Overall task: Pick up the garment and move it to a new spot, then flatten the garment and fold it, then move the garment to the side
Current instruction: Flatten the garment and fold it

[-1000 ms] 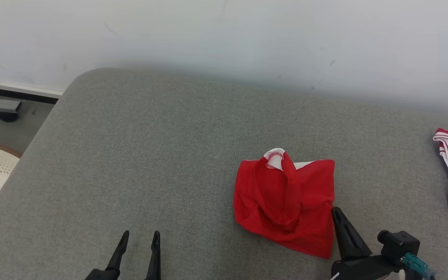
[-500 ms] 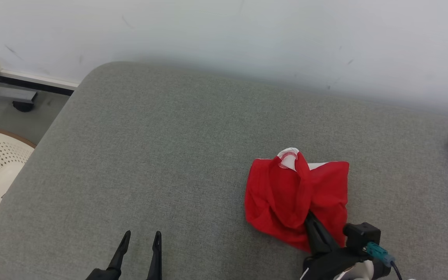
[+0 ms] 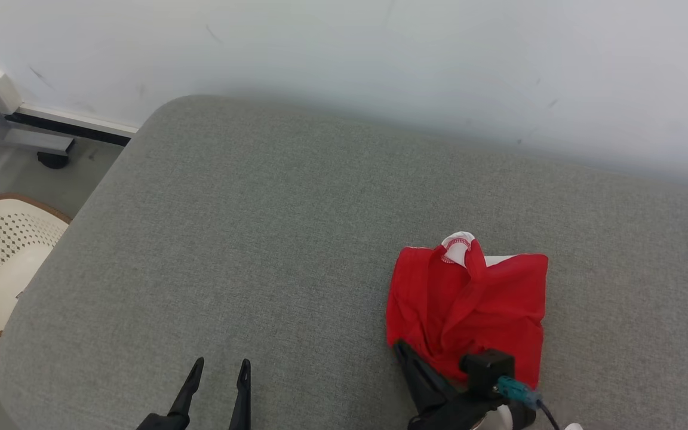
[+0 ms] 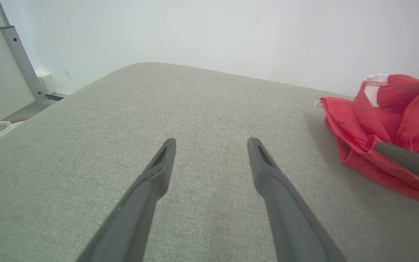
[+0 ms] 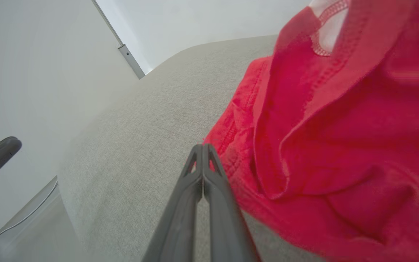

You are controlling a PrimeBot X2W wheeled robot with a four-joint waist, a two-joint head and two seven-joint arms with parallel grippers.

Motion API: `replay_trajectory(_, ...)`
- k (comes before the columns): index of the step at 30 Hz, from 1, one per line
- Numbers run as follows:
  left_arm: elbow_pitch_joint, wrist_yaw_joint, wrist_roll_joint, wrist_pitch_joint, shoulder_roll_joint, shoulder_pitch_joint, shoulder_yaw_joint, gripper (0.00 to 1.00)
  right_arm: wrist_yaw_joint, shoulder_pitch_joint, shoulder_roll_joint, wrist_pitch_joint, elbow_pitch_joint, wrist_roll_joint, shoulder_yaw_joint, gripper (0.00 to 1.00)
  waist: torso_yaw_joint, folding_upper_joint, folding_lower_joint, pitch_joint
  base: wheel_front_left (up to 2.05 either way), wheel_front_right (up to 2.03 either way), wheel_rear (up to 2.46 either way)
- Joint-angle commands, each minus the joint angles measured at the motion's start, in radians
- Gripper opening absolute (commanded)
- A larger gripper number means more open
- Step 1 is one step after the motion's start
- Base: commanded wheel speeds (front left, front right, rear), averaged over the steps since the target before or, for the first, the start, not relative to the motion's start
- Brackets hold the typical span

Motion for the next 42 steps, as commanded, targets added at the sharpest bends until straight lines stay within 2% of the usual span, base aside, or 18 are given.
replay_trajectory(1, 0.004, -0.004, 0.007, -0.003, 0.001, -0.004, 0.003, 1.0, -0.002, -0.009, 0.002, -0.003, 0.001, 0.021, 0.042, 0.0, 0.003, -0.0001, 0.0, -0.01, 0.0, 0.0, 0.0)
replay_trajectory(7, 0.002, -0.007, 0.007, -0.003, 0.001, 0.008, 0.013, 1.0, -0.002, 0.0, 0.001, -0.004, -0.071, 0.018, 0.025, 0.0, -0.004, -0.0001, 0.0, -0.023, 0.0, 0.0, 0.0)
replay_trajectory(13, -0.012, -0.002, 0.0, -0.003, 0.001, 0.024, 0.017, 1.0, -0.002, 0.057, -0.021, -0.002, -0.208, -0.046, -0.155, 0.0, -0.023, -0.0001, 0.0, -0.025, 0.0, 0.0, 0.0)
replay_trajectory(17, -0.017, 0.003, -0.005, -0.003, 0.001, 0.025, 0.016, 1.0, -0.002, 0.086, -0.038, -0.002, -0.245, -0.084, -0.273, 0.0, -0.034, -0.0001, 0.0, -0.02, 0.0, 0.0, 0.0)
replay_trajectory(21, -0.02, 0.002, -0.005, -0.003, 0.001, 0.019, 0.014, 1.0, -0.002, 0.087, -0.047, -0.002, -0.221, -0.118, -0.371, 0.0, -0.036, -0.0001, 0.0, -0.012, 0.0, 0.0, 0.0)
replay_trajectory(24, -0.02, 0.002, -0.007, -0.003, 0.001, 0.01, 0.011, 1.0, -0.002, 0.065, -0.04, -0.002, -0.179, -0.138, -0.404, 0.0, -0.032, -0.0001, 0.0, -0.003, 0.0, 0.0, 0.0)
replay_trajectory(35, -0.012, 0.001, -0.018, -0.003, 0.001, -0.03, -0.003, 1.0, -0.002, -0.085, -0.014, -0.002, 0.091, -0.242, -0.446, 0.0, 0.019, -0.0001, 0.0, 0.048, 0.0, 0.0, 0.0)
replay_trajectory(42, -0.009, 0.002, -0.02, -0.003, 0.001, -0.042, -0.011, 1.0, -0.002, -0.173, 0.001, -0.002, 0.15, -0.268, -0.44, 0.0, 0.054, -0.0001, 0.0, 0.066, 0.0, 0.0, 0.0)
